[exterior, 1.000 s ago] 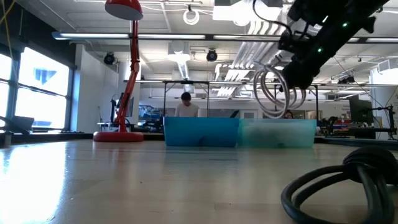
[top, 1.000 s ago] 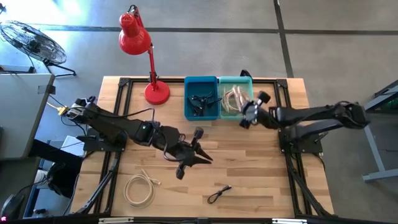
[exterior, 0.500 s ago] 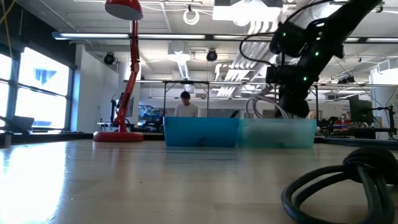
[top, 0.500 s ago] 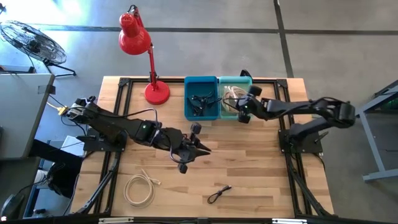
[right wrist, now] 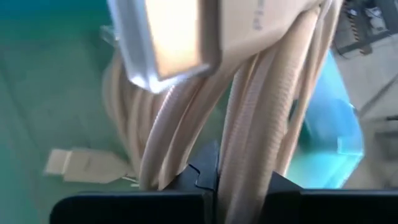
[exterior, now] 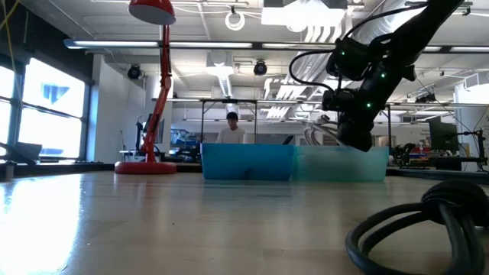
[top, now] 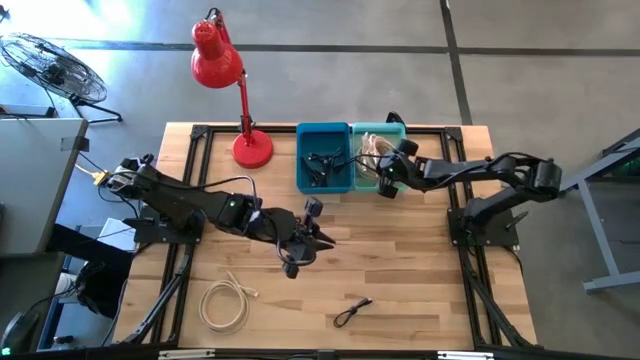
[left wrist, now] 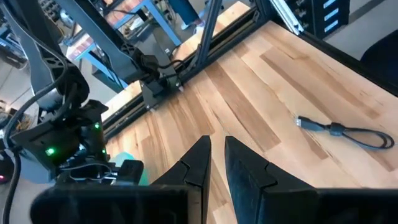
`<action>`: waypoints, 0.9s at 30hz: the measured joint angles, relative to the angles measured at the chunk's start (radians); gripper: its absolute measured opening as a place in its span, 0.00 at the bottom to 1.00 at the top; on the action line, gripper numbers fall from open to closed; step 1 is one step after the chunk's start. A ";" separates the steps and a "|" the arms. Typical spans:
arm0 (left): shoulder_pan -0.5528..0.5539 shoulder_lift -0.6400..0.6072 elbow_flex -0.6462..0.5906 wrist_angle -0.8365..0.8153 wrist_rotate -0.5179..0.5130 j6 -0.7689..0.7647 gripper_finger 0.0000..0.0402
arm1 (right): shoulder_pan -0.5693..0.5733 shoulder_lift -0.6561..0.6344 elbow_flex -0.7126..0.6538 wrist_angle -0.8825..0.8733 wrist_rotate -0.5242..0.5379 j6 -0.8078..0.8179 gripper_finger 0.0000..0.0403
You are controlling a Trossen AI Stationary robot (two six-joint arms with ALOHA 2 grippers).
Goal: Pick & Place USB Port
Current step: Put the brown HDMI cable into the green bin
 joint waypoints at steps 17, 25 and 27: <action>0.000 0.000 0.000 -0.029 0.000 -0.001 0.11 | 0.000 -0.001 0.000 0.009 -0.090 0.016 0.24; 0.000 0.000 0.000 -0.052 -0.002 -0.001 0.11 | 0.000 -0.001 0.000 0.001 -0.033 0.044 0.41; 0.000 0.000 0.000 -0.087 -0.045 -0.035 0.11 | 0.000 -0.001 0.000 -0.024 -0.031 0.066 0.43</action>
